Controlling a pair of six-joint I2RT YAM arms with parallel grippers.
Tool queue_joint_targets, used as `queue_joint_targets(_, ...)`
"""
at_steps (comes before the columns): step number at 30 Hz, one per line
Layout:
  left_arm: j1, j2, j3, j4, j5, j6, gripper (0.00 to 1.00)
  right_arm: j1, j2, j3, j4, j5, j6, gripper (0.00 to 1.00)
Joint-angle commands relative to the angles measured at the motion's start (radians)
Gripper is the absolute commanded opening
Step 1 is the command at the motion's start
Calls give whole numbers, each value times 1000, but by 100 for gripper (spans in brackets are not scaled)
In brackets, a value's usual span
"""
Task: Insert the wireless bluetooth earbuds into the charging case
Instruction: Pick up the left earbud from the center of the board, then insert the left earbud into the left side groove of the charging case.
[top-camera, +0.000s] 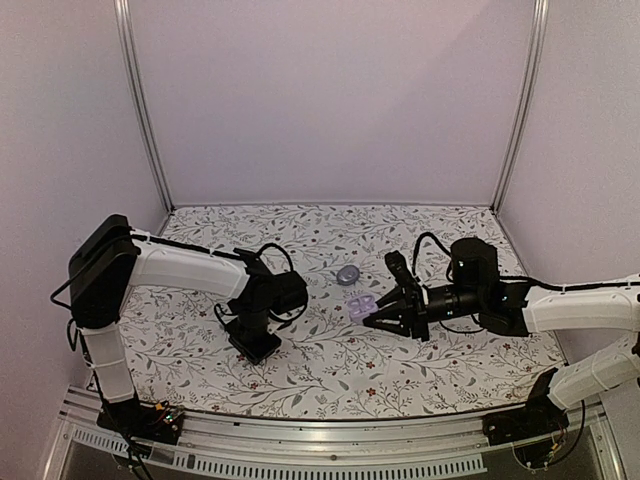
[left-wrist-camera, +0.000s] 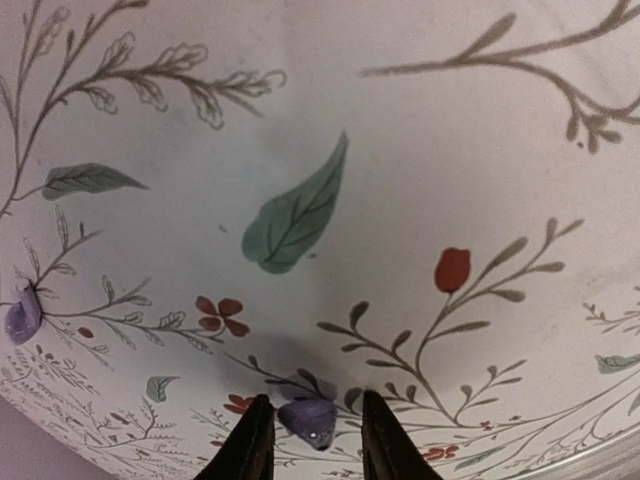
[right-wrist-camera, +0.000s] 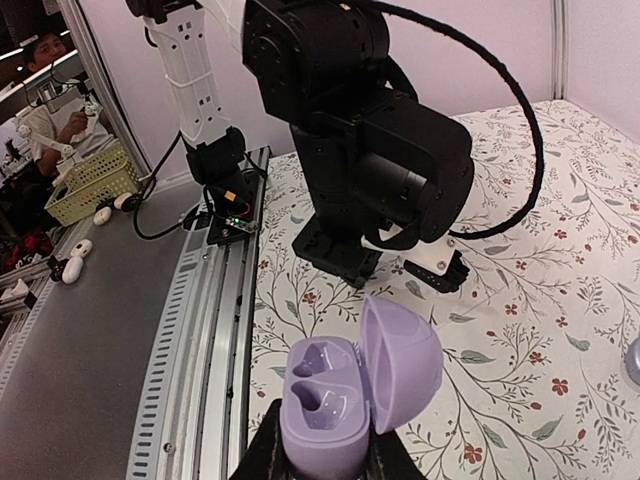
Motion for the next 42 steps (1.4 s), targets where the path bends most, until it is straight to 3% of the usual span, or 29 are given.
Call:
queue_joint_targets(1, -15, 26, 2, -17, -1, 18, 29, -4, -20, -7, 7, -4, 7, 0)
queue_joint_targets(15, -13, 33, -7, 39, -15, 27, 19, -4, -28, -2, 2, -1, 14, 0)
queue_joint_targets(24, 38, -95, 12, 98, -23, 19, 15, -4, -78, -28, 66, 6, -7, 0)
queue_joint_targets(34, 69, -326, 11, 320, 12, -1, 14, -3, -216, -126, 254, 93, -142, 0)
queue_joint_targets(42, 68, -574, -106, 634, 12, 27, 14, 25, -238, -146, 282, 311, -344, 0)
